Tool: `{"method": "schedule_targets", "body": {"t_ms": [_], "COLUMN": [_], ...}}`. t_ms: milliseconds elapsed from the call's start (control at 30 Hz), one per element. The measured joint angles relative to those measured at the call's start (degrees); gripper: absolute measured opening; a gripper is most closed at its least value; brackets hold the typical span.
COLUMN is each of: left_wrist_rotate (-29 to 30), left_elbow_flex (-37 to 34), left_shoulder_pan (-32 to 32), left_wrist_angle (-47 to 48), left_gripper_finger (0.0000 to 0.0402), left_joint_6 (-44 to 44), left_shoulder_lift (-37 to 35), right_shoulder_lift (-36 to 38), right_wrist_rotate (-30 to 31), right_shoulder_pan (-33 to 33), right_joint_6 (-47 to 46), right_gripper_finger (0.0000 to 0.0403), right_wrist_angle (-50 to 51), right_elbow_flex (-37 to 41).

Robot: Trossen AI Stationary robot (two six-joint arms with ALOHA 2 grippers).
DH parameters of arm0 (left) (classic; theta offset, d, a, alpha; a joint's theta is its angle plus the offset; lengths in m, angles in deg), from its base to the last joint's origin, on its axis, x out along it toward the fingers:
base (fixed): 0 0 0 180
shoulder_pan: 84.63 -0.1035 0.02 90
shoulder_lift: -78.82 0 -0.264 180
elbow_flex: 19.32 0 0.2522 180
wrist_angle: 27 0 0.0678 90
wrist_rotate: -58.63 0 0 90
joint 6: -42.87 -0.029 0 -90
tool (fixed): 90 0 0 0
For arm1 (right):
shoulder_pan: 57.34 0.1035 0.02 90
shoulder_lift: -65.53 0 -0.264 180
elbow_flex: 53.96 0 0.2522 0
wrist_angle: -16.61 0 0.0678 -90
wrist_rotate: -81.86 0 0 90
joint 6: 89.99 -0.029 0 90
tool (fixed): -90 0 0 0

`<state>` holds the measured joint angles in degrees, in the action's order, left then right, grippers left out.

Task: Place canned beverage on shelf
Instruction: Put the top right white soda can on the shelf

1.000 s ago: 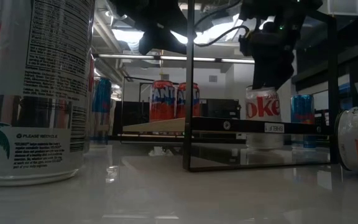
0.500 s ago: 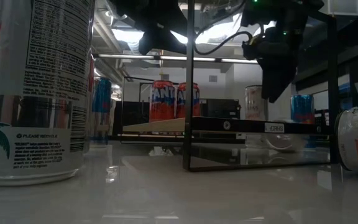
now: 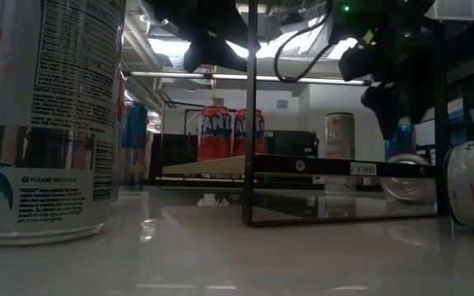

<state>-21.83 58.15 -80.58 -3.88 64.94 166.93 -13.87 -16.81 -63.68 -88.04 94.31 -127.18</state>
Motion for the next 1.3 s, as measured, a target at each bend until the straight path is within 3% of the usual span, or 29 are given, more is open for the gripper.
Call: {"method": "schedule_targets", "body": {"t_ms": [333, 500, 900, 1300], "left_wrist_rotate": [0.00, 0.02, 0.02, 0.02], "left_elbow_flex": [0.00, 0.00, 0.00, 0.00], "left_shoulder_pan": [0.28, 0.28, 0.24, 0.24], "left_wrist_angle": [0.01, 0.02, 0.04, 0.02], "left_gripper_finger": [0.0192, 0.0192, 0.0192, 0.0192], "left_joint_6": [0.00, 0.00, -0.02, -0.04], "left_shoulder_lift": [0.00, 0.00, 0.00, 0.00], "right_shoulder_lift": [0.04, 0.02, 0.00, 0.07], "right_wrist_rotate": [4.07, 9.85, 7.51, 6.02], "right_shoulder_pan": [9.97, 12.07, 12.08, 11.97], "right_joint_6": [12.79, 13.29, 9.99, 3.71], "right_gripper_finger": [0.0392, 0.0392, 0.0389, 0.0298], "right_wrist_angle": [-0.46, -3.19, -8.95, -10.01], "right_elbow_flex": [4.76, 9.97, 17.09, 17.20]}}
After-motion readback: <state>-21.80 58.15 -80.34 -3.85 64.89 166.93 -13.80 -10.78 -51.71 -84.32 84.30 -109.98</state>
